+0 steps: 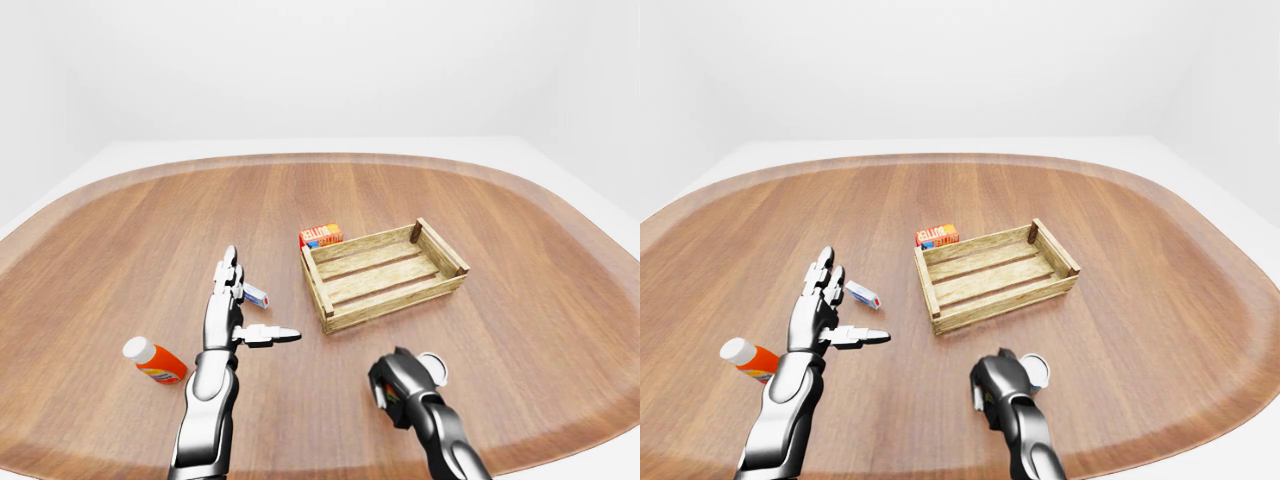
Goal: Pick up the tomato sauce, and put it in the wooden tray.
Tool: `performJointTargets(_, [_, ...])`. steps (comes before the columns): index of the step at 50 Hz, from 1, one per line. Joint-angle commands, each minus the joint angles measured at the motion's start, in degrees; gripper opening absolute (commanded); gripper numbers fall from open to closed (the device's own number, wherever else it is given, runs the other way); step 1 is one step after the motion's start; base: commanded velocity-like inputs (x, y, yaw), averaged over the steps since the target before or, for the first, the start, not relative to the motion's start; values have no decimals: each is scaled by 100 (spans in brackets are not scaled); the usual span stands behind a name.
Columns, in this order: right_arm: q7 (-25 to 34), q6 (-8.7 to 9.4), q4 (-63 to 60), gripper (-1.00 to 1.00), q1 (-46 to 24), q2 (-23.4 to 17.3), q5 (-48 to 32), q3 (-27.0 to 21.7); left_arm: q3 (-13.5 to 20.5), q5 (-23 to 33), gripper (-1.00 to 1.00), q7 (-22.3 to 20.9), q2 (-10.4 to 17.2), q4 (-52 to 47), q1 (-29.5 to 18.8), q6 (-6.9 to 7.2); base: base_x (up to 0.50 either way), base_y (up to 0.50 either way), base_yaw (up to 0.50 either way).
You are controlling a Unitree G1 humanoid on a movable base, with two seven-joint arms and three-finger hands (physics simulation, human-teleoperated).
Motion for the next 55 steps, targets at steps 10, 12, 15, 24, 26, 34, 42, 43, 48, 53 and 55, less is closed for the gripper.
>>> performJointTargets(10, [-170, 0, -866, -100, 122, 1, -86, 104, 2, -5, 100, -5, 1, -12, 9, 0, 0, 0, 0])
performJointTargets(12, [-195, 0, -967, -100, 127, -2, -94, 90, 0, 0, 100, -5, 1, -13, 12, -5, 0, 0, 0])
performJointTargets(15, [-252, 0, -1122, -100, 111, 7, -124, 56, 1, -1, 100, -6, 0, -3, 7, -6, 0, 0, 0])
performJointTargets(24, [-439, -16, -1718, -100, 108, 48, -121, -73, 3, -3, 100, -9, 1, -17, 10, 4, 0, 0, 0])
performJointTargets(26, [-498, -49, -1802, -100, 96, 50, -144, -92, 4, -5, 100, -9, 1, -19, 10, 7, 0, 0, 0])
performJointTargets(34, [-678, -186, -2593, -100, 105, 122, 8, -271, 8, -5, 100, -10, 2, -20, 10, 4, 0, 0, 0])
performJointTargets(42, [-852, -266, -3161, -100, 111, 171, 8, -401, 13, -15, 100, -16, 3, -30, 12, 9, 0, 0, 0])
performJointTargets(43, [-855, -270, -3193, -100, 108, 175, 19, -417, 9, -8, 100, -13, 2, -28, 12, 5, 0, 0, 0])
performJointTargets(48, [-1024, -313, -3528, -100, 97, 217, 1, -486, 17, -21, 100, -18, 5, -44, 13, 21, 0, 0, 0])
performJointTargets(53, [-991, -307, -3832, -100, 108, 252, 109, -578, 11, -17, 100, -18, 2, -30, 9, 12, 0, 0, 0])
performJointTargets(55, [-1067, -318, -3882, -100, 98, 258, 69, -605, 10, -15, 100, -18, 3, -15, 5, 6, 0, 0, 0])
